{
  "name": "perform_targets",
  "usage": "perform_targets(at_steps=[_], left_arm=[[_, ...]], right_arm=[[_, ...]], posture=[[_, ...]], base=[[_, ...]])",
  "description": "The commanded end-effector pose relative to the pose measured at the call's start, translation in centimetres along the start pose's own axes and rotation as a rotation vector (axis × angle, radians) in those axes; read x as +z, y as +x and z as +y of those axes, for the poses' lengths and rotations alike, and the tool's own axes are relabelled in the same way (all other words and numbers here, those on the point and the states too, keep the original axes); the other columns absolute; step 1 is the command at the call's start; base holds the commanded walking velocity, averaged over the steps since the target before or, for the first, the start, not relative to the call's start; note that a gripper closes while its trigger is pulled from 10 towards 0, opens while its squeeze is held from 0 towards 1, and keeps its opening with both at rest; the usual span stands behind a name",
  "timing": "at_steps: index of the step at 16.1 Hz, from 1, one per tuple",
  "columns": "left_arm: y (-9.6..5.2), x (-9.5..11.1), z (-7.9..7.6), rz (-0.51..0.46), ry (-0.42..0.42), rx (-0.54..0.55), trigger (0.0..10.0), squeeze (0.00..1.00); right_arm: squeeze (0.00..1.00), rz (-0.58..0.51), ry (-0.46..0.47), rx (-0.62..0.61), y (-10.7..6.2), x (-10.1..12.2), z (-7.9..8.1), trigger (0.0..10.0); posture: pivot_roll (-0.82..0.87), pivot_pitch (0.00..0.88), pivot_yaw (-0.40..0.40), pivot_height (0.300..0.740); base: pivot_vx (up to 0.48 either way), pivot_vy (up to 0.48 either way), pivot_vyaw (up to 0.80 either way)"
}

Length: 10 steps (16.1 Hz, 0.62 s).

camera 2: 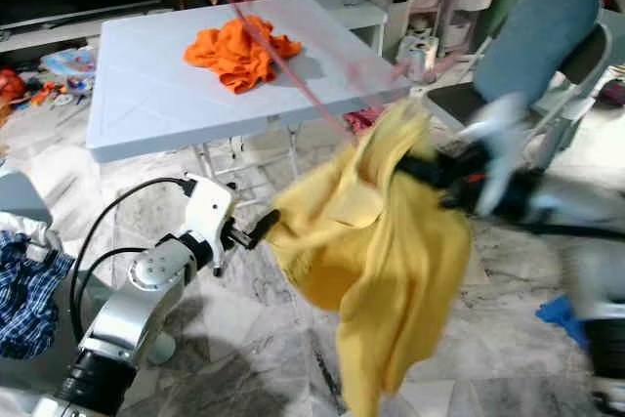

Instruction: Hang hanger

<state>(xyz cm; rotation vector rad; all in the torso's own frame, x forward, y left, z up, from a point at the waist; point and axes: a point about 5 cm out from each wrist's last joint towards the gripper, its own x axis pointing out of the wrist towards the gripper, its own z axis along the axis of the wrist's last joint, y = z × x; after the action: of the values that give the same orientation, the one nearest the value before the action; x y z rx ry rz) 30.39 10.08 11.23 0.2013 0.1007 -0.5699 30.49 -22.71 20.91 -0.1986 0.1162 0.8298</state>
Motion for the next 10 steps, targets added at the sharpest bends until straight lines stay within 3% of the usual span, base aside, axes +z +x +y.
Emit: perform_targets(at_steps=[1, 2, 6, 10], left_arm=[[-0.2, 0.5, -0.7, -0.03, 0.03, -0.051, 10.0, 1.0], [-0.3, 0.4, -1.1, -0.03, 0.073, -0.08, 10.0, 1.0], [-1.3, 0.6, -2.6, -0.061, 0.118, -0.228, 10.0, 1.0], [-2.5, 1.3, -2.4, -0.151, 0.168, -0.291, 10.0, 1.0]], right_arm=[[0.0, 0.03, -0.094, -0.045, 0.6, 0.0, -0.2, 10.0], [0.0, 0.038, -0.088, -0.051, 1.2, -0.6, 0.2, 10.0], [0.0, 0.164, -0.325, -0.126, 2.0, -3.1, 0.0, 10.0], [0.0, 0.22, -0.374, -0.12, 1.7, -4.5, -0.7, 10.0]], posture=[[-0.11, 0.0, -0.002, 0.74], [-0.1, 0.0, -0.005, 0.74], [-0.09, 0.0, -0.013, 0.74], [-0.09, 0.0, -0.011, 0.74]], base=[[0.0, 0.0, 0.0], [0.0, 0.0, 0.0], [0.0, 0.0, 0.0], [0.0, 0.0, 0.0]])
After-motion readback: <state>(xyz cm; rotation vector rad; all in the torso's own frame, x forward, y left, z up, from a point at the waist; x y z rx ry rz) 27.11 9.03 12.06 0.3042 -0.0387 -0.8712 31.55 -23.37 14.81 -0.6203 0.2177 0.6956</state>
